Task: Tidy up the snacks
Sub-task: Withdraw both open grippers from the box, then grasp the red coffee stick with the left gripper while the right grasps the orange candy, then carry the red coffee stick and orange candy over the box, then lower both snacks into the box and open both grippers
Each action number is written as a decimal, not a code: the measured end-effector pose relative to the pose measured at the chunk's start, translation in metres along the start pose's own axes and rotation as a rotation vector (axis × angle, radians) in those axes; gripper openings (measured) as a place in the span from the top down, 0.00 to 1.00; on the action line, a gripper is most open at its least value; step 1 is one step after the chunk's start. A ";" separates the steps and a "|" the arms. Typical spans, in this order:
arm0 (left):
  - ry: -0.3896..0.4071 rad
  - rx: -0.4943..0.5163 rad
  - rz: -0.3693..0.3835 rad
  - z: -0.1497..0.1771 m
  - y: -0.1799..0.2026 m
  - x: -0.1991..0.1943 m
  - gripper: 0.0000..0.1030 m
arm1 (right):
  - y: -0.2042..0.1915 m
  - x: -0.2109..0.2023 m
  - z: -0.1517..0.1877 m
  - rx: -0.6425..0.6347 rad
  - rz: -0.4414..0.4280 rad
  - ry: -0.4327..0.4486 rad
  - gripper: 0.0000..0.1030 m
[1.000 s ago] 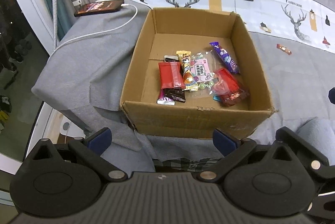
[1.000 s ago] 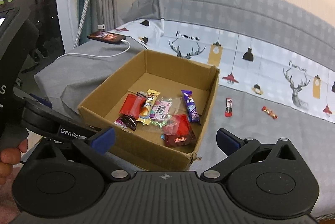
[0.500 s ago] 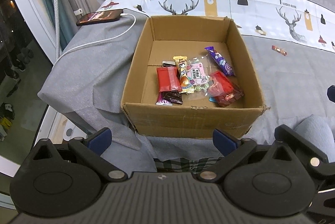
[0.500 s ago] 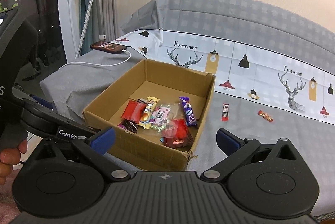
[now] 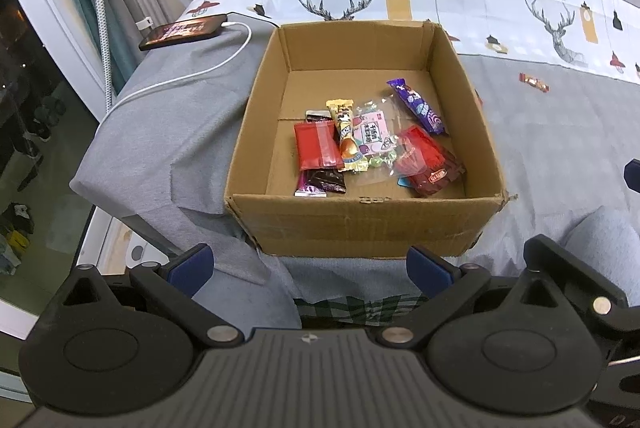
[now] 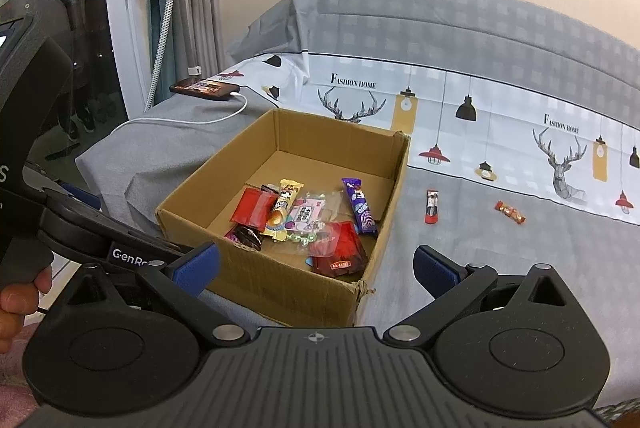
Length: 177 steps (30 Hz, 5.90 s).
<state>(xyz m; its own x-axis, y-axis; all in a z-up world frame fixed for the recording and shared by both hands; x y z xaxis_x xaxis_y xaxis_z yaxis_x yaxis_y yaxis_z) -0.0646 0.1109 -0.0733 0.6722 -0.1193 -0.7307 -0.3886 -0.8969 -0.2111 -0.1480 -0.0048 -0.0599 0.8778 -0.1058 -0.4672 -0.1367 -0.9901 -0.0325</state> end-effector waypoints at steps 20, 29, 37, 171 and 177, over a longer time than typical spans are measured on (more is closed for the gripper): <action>-0.057 0.127 0.084 -0.062 0.098 0.043 0.00 | 0.109 0.020 0.030 0.205 0.164 -0.044 0.00; -0.089 0.198 0.205 -0.131 0.206 0.100 0.00 | 0.215 0.042 0.040 0.284 0.320 -0.056 0.00; -0.186 0.192 0.209 -0.187 0.296 0.235 0.00 | 0.318 0.129 0.039 0.240 0.354 -0.072 0.00; -0.062 -0.139 0.134 -0.100 -0.017 0.115 0.95 | 0.044 0.164 -0.035 0.182 -0.107 -0.315 0.78; -0.110 -0.121 0.122 -0.110 -0.012 0.155 0.95 | 0.055 0.200 -0.036 0.196 -0.099 -0.330 0.78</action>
<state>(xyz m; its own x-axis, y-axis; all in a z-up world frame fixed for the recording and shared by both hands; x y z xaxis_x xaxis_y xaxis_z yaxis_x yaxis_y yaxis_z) 0.1135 0.0564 -0.1133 0.5492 -0.1894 -0.8140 -0.3806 -0.9238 -0.0418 0.0364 -0.0842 -0.1228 0.7004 0.0561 -0.7115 -0.1718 -0.9544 -0.2444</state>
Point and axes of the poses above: each gripper's, at about its wrist camera, not at the fingertips, and x roughly the way its jaws point, y to its right, z to its underside, the point moved 5 cm from there along x, roughly the way its jaws point, and after that the axes turned 7 degrees about y, right-handed, at the moved point
